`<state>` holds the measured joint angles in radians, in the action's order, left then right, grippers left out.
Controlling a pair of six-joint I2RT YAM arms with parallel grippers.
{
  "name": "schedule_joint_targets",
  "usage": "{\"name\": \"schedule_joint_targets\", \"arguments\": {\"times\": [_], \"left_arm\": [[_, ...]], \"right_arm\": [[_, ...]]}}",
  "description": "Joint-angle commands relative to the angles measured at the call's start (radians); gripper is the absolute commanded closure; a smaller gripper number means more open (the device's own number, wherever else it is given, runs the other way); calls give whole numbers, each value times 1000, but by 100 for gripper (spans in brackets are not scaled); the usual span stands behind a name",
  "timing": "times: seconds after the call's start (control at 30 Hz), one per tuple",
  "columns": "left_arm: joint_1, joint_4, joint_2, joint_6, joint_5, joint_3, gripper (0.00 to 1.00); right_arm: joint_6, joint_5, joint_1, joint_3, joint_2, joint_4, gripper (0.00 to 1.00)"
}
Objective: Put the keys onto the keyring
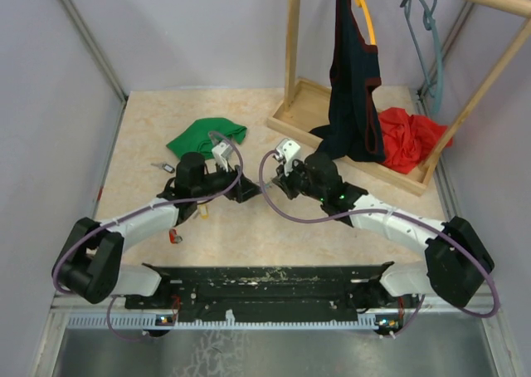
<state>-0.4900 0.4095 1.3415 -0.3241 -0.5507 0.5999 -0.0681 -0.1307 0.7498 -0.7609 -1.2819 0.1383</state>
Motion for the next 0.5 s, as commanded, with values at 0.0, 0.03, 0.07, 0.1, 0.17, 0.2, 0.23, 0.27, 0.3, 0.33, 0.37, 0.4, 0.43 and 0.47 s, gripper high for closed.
{"name": "schedule_joint_targets", "arguments": {"times": [0.0,0.03,0.07,0.1,0.17,0.2,0.23,0.27,0.3,0.33,0.37,0.4,0.43,0.47], "left_arm": [[4,122,10,-59,-104,-18,27],[3,157,9,-80,-122,-31,27],[2,192,10,-102,-140,-42,27],[1,234,12,-131,-161,-55,27],[-7,302,19,-183,-186,-73,28],[-15,328,23,-201,-193,-79,28],[-25,346,25,-212,-196,-84,28],[-35,356,26,-221,-194,-88,28],[-45,370,28,-230,-191,-91,28],[-56,385,28,-239,-191,-93,28],[-68,400,28,-250,-192,-96,28],[-77,414,28,-260,-190,-98,28],[-86,426,26,-265,-191,-101,28],[-90,435,23,-268,-193,-103,28]], "right_arm": [[7,-94,-24,-4,26,142,100],[7,-104,-26,-6,24,155,100],[7,-112,-28,-6,20,166,100],[6,-121,-31,-5,16,178,100],[7,-141,-40,-8,4,197,100],[6,-152,-44,-10,-3,204,100],[8,-164,-50,-12,-9,212,100],[7,-176,-54,-14,-13,221,100],[9,-190,-59,-14,-18,232,100],[10,-199,-63,-15,-22,239,100],[12,-207,-69,-17,-27,244,100],[13,-214,-71,-20,-31,246,100],[11,-221,-72,-22,-36,248,100],[10,-231,-73,-23,-40,249,100]]}}
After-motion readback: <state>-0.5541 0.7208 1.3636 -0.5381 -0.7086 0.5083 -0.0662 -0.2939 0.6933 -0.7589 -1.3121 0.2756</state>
